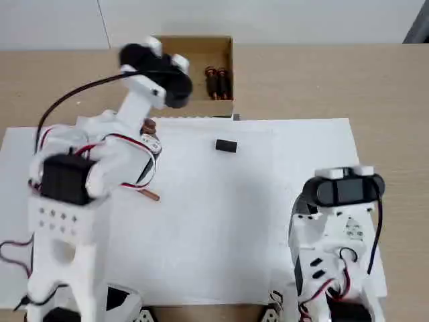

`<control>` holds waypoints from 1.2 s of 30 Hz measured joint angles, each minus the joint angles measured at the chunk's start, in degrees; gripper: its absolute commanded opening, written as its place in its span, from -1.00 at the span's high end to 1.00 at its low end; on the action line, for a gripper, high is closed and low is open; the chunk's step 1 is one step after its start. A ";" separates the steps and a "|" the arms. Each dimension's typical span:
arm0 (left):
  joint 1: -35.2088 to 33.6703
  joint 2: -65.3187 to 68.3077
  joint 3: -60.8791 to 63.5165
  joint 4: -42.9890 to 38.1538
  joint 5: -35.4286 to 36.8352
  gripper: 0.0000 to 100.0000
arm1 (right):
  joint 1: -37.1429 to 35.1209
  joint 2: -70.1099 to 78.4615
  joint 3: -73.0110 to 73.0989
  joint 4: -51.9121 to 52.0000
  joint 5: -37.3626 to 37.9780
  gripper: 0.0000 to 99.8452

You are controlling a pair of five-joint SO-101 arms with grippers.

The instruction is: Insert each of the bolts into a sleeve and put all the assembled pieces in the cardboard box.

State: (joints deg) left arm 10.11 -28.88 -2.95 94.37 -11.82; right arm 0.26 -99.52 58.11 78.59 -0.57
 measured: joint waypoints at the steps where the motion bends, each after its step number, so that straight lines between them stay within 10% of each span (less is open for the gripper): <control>1: 0.00 -1.05 1.23 -0.53 2.02 0.99 | 0.00 -1.67 0.62 0.00 0.00 0.99; 18: 0.00 -39.74 54.42 -37.19 19.25 0.99 | -0.35 -3.69 21.01 -24.00 0.00 0.99; 36: 0.00 -68.31 88.00 -62.33 29.36 0.99 | -22.68 -3.60 37.36 -49.58 0.00 0.99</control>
State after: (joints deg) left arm 10.11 -97.19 85.05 32.04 17.54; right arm -22.42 -103.12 95.47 29.01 -0.57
